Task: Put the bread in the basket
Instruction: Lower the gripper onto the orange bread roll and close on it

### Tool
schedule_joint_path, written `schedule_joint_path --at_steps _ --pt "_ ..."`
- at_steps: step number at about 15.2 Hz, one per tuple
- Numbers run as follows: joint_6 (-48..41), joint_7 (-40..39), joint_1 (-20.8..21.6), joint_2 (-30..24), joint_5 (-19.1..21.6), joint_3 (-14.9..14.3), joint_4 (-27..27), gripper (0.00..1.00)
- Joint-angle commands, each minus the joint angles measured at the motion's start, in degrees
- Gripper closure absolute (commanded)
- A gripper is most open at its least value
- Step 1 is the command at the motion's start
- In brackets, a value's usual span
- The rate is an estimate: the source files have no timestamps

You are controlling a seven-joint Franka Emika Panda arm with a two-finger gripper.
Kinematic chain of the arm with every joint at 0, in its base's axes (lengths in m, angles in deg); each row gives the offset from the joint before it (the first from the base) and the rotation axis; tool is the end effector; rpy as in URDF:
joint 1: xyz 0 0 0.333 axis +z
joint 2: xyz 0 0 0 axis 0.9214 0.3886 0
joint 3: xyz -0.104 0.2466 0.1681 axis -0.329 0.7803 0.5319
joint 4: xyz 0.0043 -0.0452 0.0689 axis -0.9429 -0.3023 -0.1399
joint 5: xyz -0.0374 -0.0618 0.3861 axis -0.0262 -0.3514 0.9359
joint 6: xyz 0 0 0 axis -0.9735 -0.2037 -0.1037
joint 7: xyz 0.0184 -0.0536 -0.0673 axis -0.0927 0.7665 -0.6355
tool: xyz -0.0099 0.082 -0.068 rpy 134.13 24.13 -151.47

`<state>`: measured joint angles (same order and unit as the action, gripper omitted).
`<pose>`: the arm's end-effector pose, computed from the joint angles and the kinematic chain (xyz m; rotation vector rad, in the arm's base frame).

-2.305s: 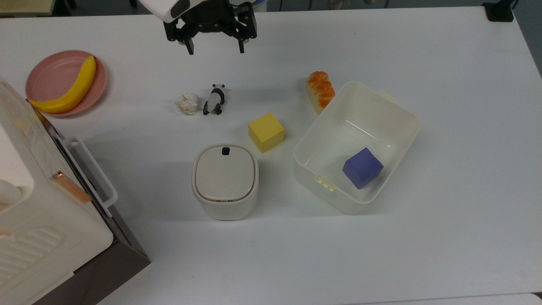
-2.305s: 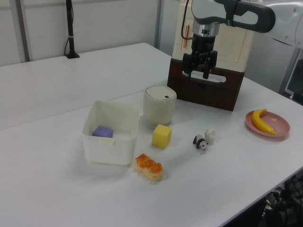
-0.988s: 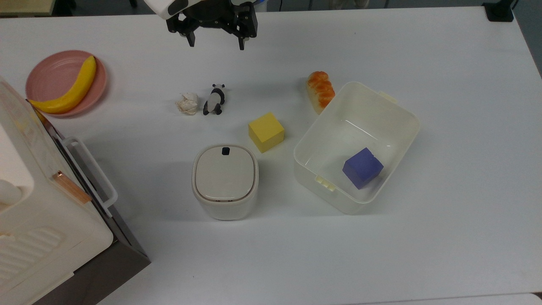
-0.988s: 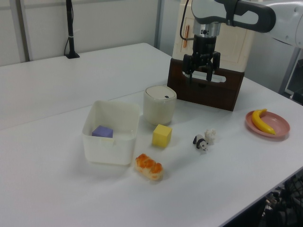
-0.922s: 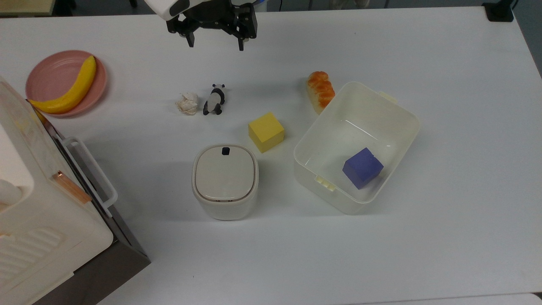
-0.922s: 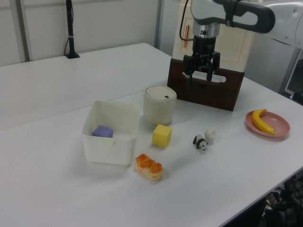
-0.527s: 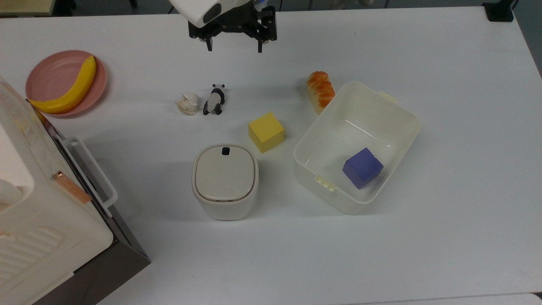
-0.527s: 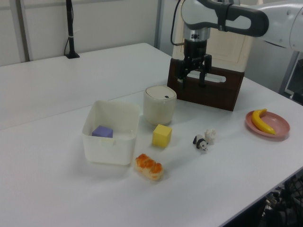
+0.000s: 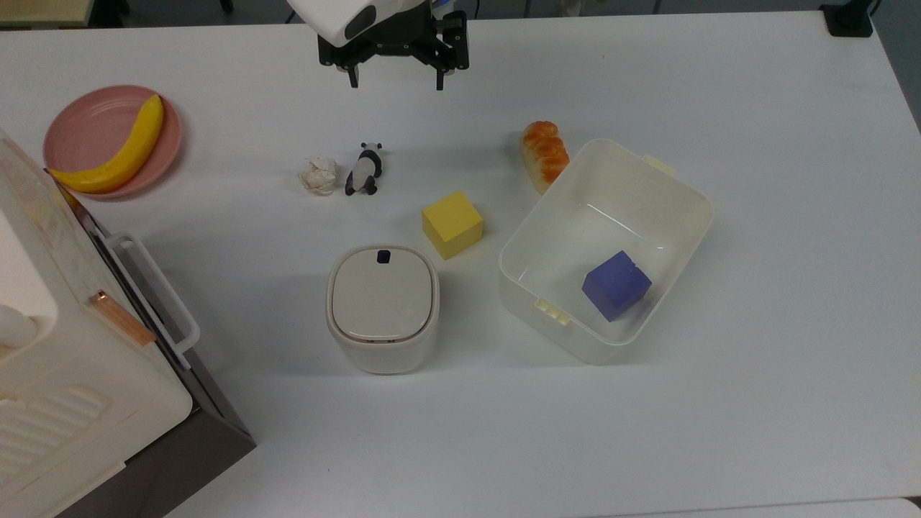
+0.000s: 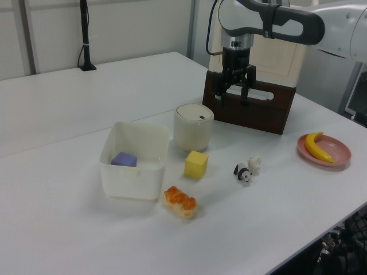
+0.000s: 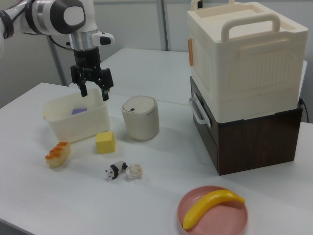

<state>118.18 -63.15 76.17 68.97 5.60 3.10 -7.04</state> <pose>0.6044 0.0328 0.5616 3.0971 0.0024 -0.1859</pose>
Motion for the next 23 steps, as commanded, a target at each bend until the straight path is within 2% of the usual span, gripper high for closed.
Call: schedule_joint_path --at_steps 1,4,8,9,13,18,20,23 --pt "2.2 -1.4 0.2 -0.5 -0.1 -0.6 -0.6 0.00" --pt "9.0 -1.2 -0.5 -0.3 0.0 -0.5 -1.8 0.00" --pt "9.1 -2.1 -0.3 0.7 0.0 0.2 -2.6 0.02" --pt "8.9 -4.5 0.4 0.6 0.0 0.9 -5.2 0.02" --pt "11.1 -5.2 0.2 -0.2 -0.2 8.5 -14.6 0.02" --pt "25.2 -0.6 1.0 -3.6 -0.6 15.4 -29.0 0.01" --pt "26.7 -0.5 1.3 -4.2 -0.6 16.6 -31.1 0.01" --pt "30.8 2.0 1.3 -4.2 -1.4 20.0 -34.3 0.01"
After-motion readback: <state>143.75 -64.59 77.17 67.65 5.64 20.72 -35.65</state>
